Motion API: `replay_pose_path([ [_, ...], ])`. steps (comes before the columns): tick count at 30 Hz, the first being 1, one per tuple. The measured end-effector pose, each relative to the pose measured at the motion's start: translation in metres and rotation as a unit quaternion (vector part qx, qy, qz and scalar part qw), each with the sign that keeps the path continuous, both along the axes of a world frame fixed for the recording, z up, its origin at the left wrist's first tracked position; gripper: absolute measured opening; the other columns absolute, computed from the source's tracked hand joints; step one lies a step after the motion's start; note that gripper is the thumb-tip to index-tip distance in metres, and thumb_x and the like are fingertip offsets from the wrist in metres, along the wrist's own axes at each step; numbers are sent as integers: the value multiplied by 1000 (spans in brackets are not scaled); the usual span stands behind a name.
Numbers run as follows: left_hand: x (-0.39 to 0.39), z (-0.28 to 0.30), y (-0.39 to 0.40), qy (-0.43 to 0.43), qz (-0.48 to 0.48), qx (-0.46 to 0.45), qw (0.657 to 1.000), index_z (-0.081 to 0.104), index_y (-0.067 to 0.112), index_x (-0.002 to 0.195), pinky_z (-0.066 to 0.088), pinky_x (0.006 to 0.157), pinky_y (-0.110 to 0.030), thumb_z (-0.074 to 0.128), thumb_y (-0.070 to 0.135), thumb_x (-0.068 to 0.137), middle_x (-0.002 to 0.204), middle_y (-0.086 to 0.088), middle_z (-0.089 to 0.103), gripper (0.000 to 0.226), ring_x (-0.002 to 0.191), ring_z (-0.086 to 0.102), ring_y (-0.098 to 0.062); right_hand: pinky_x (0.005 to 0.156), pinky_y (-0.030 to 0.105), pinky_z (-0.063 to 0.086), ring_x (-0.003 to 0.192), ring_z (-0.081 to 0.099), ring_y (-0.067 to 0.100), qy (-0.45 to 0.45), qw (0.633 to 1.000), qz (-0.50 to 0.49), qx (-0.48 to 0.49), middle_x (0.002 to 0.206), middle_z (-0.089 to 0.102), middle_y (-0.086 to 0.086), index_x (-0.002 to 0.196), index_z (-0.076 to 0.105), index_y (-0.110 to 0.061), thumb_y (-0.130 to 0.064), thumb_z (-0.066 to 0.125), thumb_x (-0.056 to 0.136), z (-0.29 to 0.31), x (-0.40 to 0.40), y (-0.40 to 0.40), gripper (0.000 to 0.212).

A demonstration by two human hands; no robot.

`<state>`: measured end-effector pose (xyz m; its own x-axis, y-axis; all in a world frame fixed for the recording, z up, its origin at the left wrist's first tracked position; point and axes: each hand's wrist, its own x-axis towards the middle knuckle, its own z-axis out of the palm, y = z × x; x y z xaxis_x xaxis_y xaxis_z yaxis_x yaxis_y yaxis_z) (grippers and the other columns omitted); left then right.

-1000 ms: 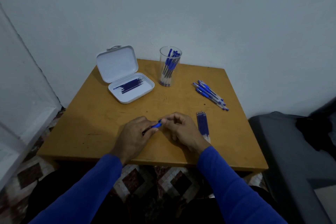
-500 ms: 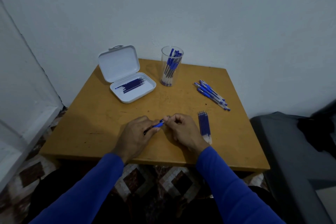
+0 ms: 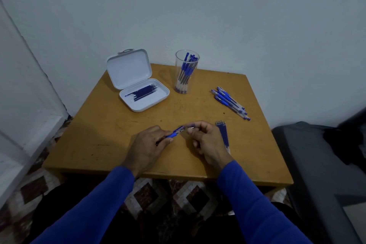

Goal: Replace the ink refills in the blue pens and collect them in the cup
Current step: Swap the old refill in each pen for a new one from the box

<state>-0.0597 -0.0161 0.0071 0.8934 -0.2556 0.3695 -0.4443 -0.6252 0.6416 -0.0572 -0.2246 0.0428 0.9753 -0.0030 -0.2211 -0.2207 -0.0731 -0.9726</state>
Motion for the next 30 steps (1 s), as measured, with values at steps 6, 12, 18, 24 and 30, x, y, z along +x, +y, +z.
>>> replay_pose_path([
  [6,-2,3,-1,-3,8,-23,1000,75,20,117,38,60,-8,70,25,94,80,19,56,24,76,57,-4,64,22,50,75,58,4,-45,979,2,-200,97,66,-7,101,71,-31,-19,58,103,3,8,4,18],
  [12,-2,2,0,1,13,-26,1000,74,20,118,40,62,-9,68,30,95,83,17,59,26,78,58,-6,68,11,38,99,53,3,-100,918,32,-383,116,59,-8,115,65,-24,-17,61,100,0,15,15,17],
  [18,-2,2,0,6,11,-35,999,75,21,117,40,62,-9,68,29,95,84,17,60,25,78,59,-6,68,13,40,92,56,4,-99,927,23,-360,110,59,-8,113,62,-25,-15,63,98,-3,15,17,18],
  [24,-1,2,-1,14,19,-15,1000,73,21,120,41,62,-11,67,32,95,85,19,58,28,77,58,-3,68,12,42,89,55,-2,-84,942,15,-324,103,58,-14,110,55,-32,-16,68,95,-3,13,15,26],
  [30,-3,5,-1,15,22,-17,999,73,19,120,41,63,-10,68,29,95,85,19,58,27,80,58,-5,67,10,39,88,55,-5,-112,941,-22,-317,95,57,-20,101,58,-33,-20,68,96,-1,4,13,18],
])
